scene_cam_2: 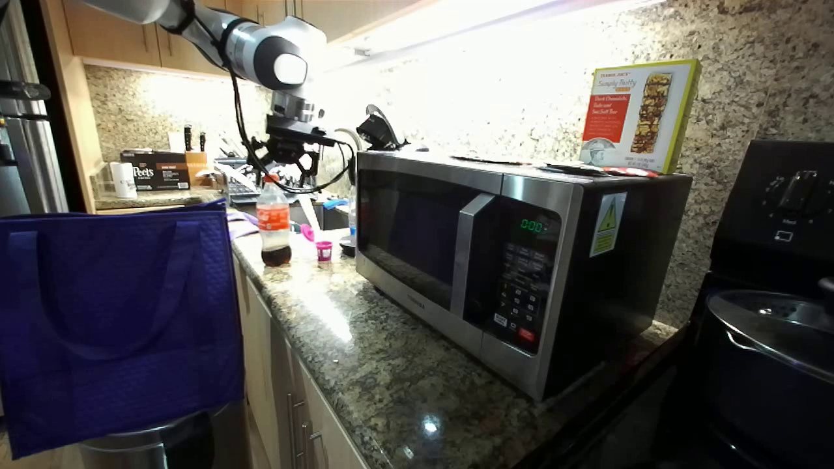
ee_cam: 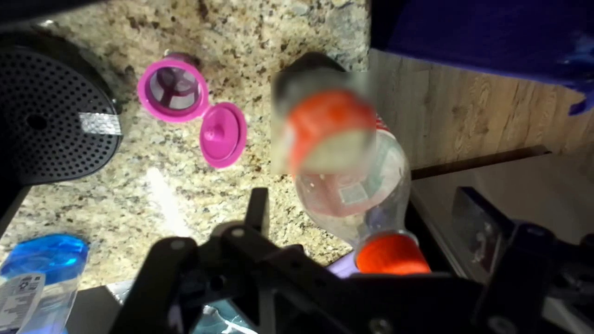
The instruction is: Close the microwave door, place the pink jar on the counter, then put the coca-cola bottle in the bag
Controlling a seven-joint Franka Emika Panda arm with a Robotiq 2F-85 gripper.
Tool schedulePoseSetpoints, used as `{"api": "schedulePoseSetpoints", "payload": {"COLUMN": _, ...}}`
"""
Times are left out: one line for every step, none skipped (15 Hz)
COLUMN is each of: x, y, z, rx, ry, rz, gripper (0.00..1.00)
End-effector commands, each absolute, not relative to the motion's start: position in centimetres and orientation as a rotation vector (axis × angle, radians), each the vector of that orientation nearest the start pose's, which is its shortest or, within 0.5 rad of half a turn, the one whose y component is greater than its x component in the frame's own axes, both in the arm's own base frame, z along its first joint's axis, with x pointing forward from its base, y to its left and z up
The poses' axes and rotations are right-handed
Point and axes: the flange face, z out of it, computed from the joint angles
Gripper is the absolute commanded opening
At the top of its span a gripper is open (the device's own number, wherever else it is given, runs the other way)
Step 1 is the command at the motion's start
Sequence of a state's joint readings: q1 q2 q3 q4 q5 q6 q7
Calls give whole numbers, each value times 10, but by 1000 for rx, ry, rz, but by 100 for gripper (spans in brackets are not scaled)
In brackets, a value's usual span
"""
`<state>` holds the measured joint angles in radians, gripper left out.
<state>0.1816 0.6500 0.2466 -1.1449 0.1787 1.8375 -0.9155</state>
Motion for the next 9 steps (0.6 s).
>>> {"api": "schedulePoseSetpoints", "payload": {"x": 675, "y": 280, "z": 432, "rx": -2304, "ry": -1612, "rz": -86, "gripper": 100}}
{"api": "schedulePoseSetpoints", "payload": {"x": 673, "y": 284, "z": 431, "rx": -2291, "ry": -1626, "rz": -69, "gripper": 100}}
{"api": "schedulePoseSetpoints", "payload": {"x": 672, "y": 287, "z": 430, "rx": -2280, "ry": -1640, "rz": -65, "gripper": 100}}
{"api": "schedulePoseSetpoints", "payload": {"x": 671, "y": 291, "z": 431, "rx": -2257, "ry": -1669, "rz": -66, "gripper": 100}}
{"api": "schedulePoseSetpoints", "payload": {"x": 669, "y": 295, "z": 432, "rx": -2256, "ry": -1682, "rz": -62, "gripper": 100}}
{"api": "schedulePoseSetpoints", "payload": {"x": 668, "y": 300, "z": 433, "rx": -2247, "ry": -1700, "rz": -64, "gripper": 100}}
{"api": "schedulePoseSetpoints", "payload": {"x": 667, "y": 304, "z": 435, "rx": -2254, "ry": -1706, "rz": -59, "gripper": 100}}
{"api": "schedulePoseSetpoints", "payload": {"x": 666, "y": 307, "z": 437, "rx": -2260, "ry": -1708, "rz": -60, "gripper": 100}}
{"api": "schedulePoseSetpoints", "payload": {"x": 666, "y": 309, "z": 439, "rx": -2257, "ry": -1720, "rz": -66, "gripper": 100}}
